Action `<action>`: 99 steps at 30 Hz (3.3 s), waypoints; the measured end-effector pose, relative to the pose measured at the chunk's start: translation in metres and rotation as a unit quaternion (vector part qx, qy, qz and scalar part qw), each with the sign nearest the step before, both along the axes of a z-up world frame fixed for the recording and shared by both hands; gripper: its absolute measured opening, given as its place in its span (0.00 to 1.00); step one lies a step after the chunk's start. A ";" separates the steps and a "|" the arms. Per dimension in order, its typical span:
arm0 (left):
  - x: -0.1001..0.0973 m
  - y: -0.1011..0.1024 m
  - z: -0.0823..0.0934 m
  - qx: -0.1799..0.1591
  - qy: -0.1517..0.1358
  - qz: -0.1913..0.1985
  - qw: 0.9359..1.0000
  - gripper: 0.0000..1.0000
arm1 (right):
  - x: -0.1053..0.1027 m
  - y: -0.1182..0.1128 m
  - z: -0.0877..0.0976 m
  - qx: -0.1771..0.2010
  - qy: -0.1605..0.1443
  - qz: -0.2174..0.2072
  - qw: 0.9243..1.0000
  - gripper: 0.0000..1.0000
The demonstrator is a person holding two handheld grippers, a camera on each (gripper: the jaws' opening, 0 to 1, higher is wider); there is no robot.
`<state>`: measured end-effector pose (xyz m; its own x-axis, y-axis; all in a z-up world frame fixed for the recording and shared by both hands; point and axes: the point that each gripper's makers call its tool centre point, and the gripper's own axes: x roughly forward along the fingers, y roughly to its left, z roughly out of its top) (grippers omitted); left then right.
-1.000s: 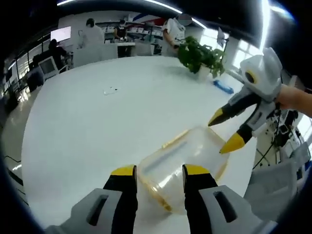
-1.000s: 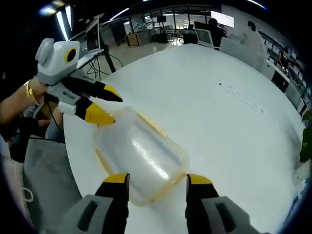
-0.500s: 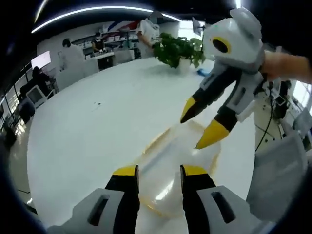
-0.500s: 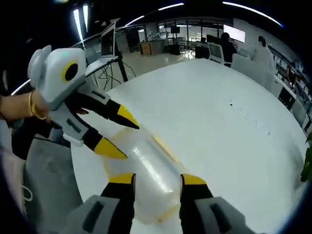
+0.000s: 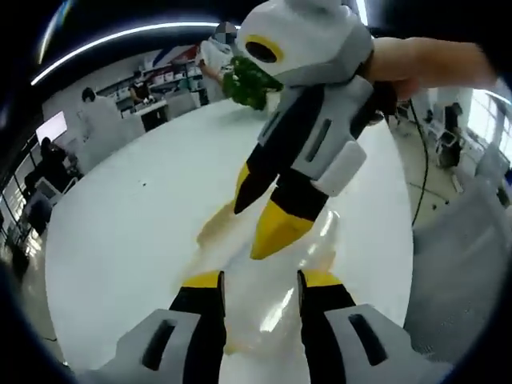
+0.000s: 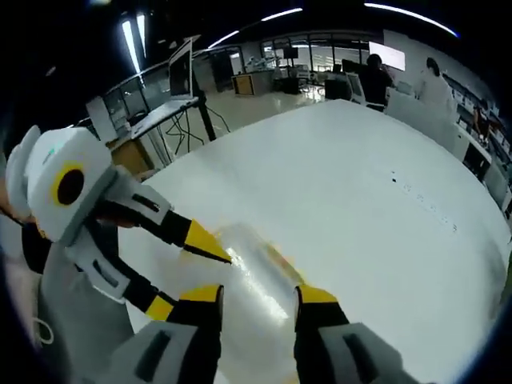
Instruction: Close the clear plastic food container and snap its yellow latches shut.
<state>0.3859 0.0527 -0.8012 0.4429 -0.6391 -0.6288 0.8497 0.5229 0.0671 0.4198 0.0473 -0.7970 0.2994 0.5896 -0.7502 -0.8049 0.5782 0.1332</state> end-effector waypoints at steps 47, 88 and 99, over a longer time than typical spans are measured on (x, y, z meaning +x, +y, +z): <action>-0.011 -0.010 -0.013 0.054 -0.021 -0.097 0.994 0.42 | 0.006 0.014 -0.032 -0.136 0.136 0.191 0.963 0.43; -0.003 -0.008 -0.019 0.076 -0.046 -0.093 0.992 0.45 | -0.004 0.015 -0.040 -0.112 0.228 0.270 0.929 0.45; -0.007 -0.009 -0.019 0.087 -0.058 -0.091 0.990 0.45 | -0.004 0.017 -0.039 -0.119 0.206 0.270 0.933 0.52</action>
